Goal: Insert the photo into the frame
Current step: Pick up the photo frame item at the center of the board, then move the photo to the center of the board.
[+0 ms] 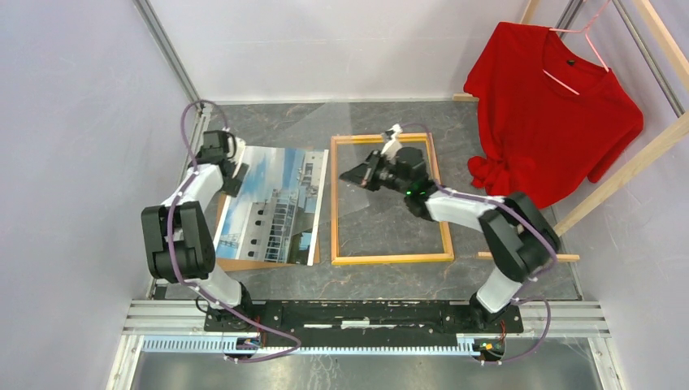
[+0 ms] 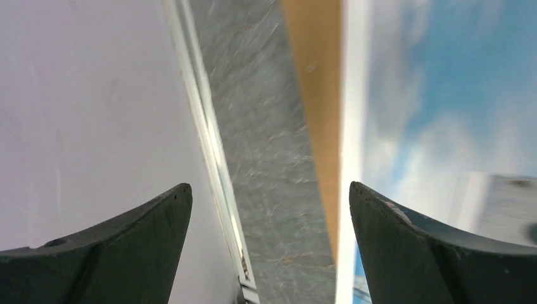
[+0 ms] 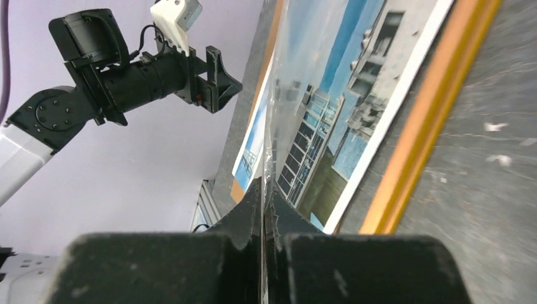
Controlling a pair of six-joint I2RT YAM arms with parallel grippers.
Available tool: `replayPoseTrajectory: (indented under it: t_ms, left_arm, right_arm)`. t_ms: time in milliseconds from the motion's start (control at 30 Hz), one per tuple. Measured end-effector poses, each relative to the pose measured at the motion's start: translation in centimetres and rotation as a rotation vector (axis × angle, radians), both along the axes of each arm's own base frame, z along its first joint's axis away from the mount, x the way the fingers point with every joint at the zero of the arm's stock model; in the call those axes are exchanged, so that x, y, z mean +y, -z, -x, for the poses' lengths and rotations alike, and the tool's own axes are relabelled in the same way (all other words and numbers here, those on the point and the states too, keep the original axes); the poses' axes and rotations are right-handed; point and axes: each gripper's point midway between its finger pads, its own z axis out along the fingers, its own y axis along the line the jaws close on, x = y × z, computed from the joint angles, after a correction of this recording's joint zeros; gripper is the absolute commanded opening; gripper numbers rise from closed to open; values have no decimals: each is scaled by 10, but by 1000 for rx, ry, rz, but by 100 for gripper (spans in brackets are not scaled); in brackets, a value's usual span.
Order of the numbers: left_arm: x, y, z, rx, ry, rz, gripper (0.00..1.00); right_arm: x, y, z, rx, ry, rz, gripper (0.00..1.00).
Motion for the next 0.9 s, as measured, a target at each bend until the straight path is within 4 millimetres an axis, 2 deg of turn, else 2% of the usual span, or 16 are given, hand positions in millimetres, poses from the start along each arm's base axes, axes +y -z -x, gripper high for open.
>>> replayPoseTrajectory:
  t_ms: [100, 133, 267, 333, 433, 567, 667, 800, 900]
  left_arm:
    - [-42, -17, -20, -34, 94, 12, 100]
    - [-64, -23, -28, -47, 141, 19, 100]
    - [-140, -36, -44, -82, 302, 71, 100]
    - [-175, -36, -46, -89, 372, 100, 100]
    - [-217, -27, -41, -71, 454, 133, 100]
    - [-260, -13, -29, -33, 543, 181, 100]
    - [-282, -7, -20, -17, 579, 219, 100]
    - [-299, 3, -9, -10, 609, 252, 100]
    - [-304, 17, 0, 15, 622, 248, 100]
  right_arm:
    - [-40, -19, -3, -47, 51, 4, 0]
    - [-57, -24, -3, -58, 76, 9, 0]
    - [-100, -39, -4, -83, 144, 30, 0]
    - [-119, -46, -4, -96, 178, 46, 0]
    - [-151, -62, -3, -121, 243, 75, 0]
    - [-189, -75, -1, -146, 334, 122, 0]
    - [-212, -74, 0, -135, 384, 155, 0]
    - [-225, -60, 3, -92, 410, 187, 0]
    - [-232, -49, 6, -51, 417, 204, 0]
